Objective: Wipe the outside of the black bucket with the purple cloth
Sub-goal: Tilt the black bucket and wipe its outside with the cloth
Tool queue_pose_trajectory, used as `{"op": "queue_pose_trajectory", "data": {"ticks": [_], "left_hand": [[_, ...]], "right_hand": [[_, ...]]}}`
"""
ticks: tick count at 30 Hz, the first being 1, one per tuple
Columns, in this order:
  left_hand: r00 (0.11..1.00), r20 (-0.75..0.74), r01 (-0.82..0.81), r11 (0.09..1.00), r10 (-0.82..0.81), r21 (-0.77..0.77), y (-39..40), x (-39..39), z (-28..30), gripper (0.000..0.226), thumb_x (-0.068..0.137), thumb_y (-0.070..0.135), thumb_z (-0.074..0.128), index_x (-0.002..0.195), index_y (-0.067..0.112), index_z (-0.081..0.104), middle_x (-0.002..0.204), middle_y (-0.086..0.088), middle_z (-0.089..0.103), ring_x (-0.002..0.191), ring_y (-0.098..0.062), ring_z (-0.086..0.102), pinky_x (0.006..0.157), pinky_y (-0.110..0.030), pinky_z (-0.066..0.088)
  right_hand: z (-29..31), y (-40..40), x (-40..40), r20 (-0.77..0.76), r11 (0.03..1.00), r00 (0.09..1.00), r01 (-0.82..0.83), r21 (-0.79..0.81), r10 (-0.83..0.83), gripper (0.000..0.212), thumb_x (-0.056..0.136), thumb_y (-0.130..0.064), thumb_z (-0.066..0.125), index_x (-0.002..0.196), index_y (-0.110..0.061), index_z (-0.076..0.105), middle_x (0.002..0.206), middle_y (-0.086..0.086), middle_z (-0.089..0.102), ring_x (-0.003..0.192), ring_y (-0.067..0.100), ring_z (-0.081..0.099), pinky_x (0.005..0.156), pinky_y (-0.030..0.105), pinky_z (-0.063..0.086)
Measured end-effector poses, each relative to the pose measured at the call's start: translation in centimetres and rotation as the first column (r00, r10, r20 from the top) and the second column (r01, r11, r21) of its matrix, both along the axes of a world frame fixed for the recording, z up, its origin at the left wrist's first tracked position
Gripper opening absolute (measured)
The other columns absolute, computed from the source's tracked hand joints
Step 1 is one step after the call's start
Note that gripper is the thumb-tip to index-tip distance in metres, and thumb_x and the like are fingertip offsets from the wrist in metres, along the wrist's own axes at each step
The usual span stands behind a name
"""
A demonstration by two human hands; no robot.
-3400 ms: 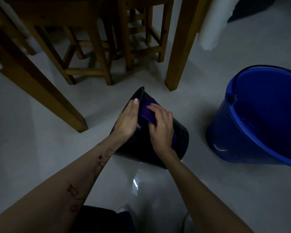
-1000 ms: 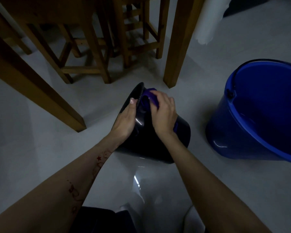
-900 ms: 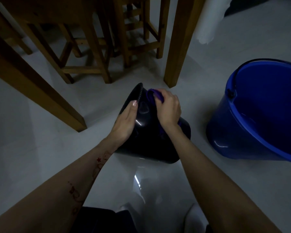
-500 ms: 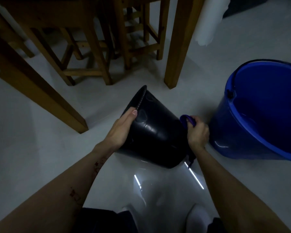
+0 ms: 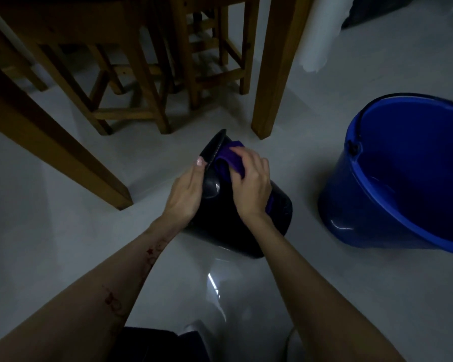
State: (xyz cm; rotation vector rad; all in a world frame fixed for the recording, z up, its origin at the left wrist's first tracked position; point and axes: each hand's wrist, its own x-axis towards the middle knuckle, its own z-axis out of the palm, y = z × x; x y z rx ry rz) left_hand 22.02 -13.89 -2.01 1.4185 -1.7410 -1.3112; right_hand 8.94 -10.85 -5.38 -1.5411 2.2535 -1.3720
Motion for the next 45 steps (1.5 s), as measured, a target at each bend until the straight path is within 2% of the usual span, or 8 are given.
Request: {"op": "queue_pose_trajectory", "data": {"ticks": [5, 8, 12, 19, 22, 25, 40, 45], "left_hand": [[0.996, -0.07, 0.049, 0.998, -0.052, -0.04, 0.3, 1.9, -1.5, 0.035, 0.106, 0.038, 0.041, 0.087, 0.021, 0.064, 0.086, -0.005, 0.068, 0.077, -0.003, 0.063, 0.072, -0.018, 0.05], [0.995, -0.087, 0.047, 0.999, -0.046, 0.009, 0.6, 3.0, -1.5, 0.031, 0.107, 0.034, 0.04, 0.091, 0.033, 0.067, 0.089, 0.01, 0.07, 0.086, -0.001, 0.066, 0.078, -0.013, 0.049], [1.0, 0.01, 0.007, 0.999, -0.008, 0.051, 0.0, 4.5, -1.3, 0.037, 0.107, 0.032, 0.037, 0.089, 0.033, 0.07, 0.093, 0.006, 0.073, 0.097, -0.018, 0.068, 0.088, -0.033, 0.05], [0.953, 0.255, -0.17, 0.985, 0.164, 0.004, -2.1, 1.0, 0.5, 0.066, 0.104, 0.057, 0.019, 0.117, 0.014, 0.067, 0.123, -0.016, 0.065, 0.113, -0.036, 0.059, 0.103, -0.047, 0.044], [0.947, 0.26, -0.202, 0.979, 0.191, 0.017, -1.9, 0.6, -0.6, 0.082, 0.097, 0.07, 0.012, 0.098, 0.011, 0.069, 0.108, -0.018, 0.07, 0.1, -0.034, 0.064, 0.099, -0.048, 0.046], [0.964, 0.191, -0.199, 0.978, 0.185, 0.059, -1.7, 1.3, -1.2, 0.091, 0.084, 0.083, 0.012, 0.087, 0.013, 0.071, 0.094, -0.017, 0.073, 0.091, -0.034, 0.068, 0.094, -0.049, 0.051], [0.983, 0.182, 0.009, 0.996, 0.008, -0.093, -0.6, 1.2, -0.8, 0.05, 0.104, 0.054, 0.032, 0.078, 0.029, 0.066, 0.089, -0.001, 0.073, 0.089, -0.023, 0.069, 0.081, -0.039, 0.051], [0.983, 0.131, 0.148, 0.976, -0.127, -0.162, -0.8, 1.6, -0.6, 0.045, 0.101, 0.059, 0.031, 0.088, 0.026, 0.059, 0.082, -0.005, 0.067, 0.082, -0.028, 0.065, 0.081, -0.054, 0.052]], "right_hand": [[-1.6, -1.6, -3.8, 0.059, 0.982, 0.987, 0.139, 0.13, -0.148, 0.025, 0.093, -0.022, 0.055, 0.116, -0.02, 0.065, 0.107, 0.004, 0.068, 0.095, 0.024, 0.057, 0.067, 0.029, 0.043], [-4.3, 0.2, -6.2, 0.074, 0.94, 0.969, 0.21, 0.269, -0.237, 0.024, 0.095, -0.025, 0.051, 0.114, -0.023, 0.065, 0.103, 0.006, 0.068, 0.094, 0.028, 0.059, 0.068, 0.036, 0.05], [-6.6, 4.2, -8.0, 0.114, 0.872, 0.938, 0.254, 0.42, -0.328, 0.023, 0.094, -0.028, 0.052, 0.113, -0.021, 0.063, 0.104, 0.01, 0.066, 0.096, 0.033, 0.059, 0.071, 0.039, 0.05], [-2.4, 5.9, -0.8, 0.048, 0.999, 0.998, 0.025, 0.036, -0.027, 0.035, 0.085, -0.011, 0.065, 0.119, -0.015, 0.062, 0.115, 0.005, 0.064, 0.105, 0.019, 0.05, 0.081, 0.023, 0.038], [-1.2, 3.6, 2.3, -0.078, 0.994, 0.991, -0.108, 0.027, 0.11, 0.039, 0.084, -0.015, 0.066, 0.122, -0.018, 0.059, 0.122, 0.002, 0.061, 0.103, 0.018, 0.049, 0.072, 0.019, 0.038], [-0.7, 0.9, 2.0, -0.037, 0.998, 0.999, 0.001, 0.058, 0.002, 0.039, 0.084, -0.015, 0.066, 0.121, -0.019, 0.058, 0.121, 0.002, 0.061, 0.103, 0.021, 0.051, 0.068, 0.025, 0.042], [-6.0, 4.1, -9.5, 0.19, 0.848, 0.913, 0.238, 0.473, -0.362, 0.026, 0.094, -0.034, 0.054, 0.116, -0.024, 0.065, 0.103, 0.017, 0.068, 0.094, 0.038, 0.063, 0.075, 0.041, 0.051], [-6.7, 7.1, -9.5, 0.276, 0.796, 0.836, 0.272, 0.541, -0.474, 0.03, 0.094, -0.035, 0.054, 0.118, -0.019, 0.064, 0.108, 0.019, 0.067, 0.098, 0.038, 0.062, 0.079, 0.04, 0.048]]}}
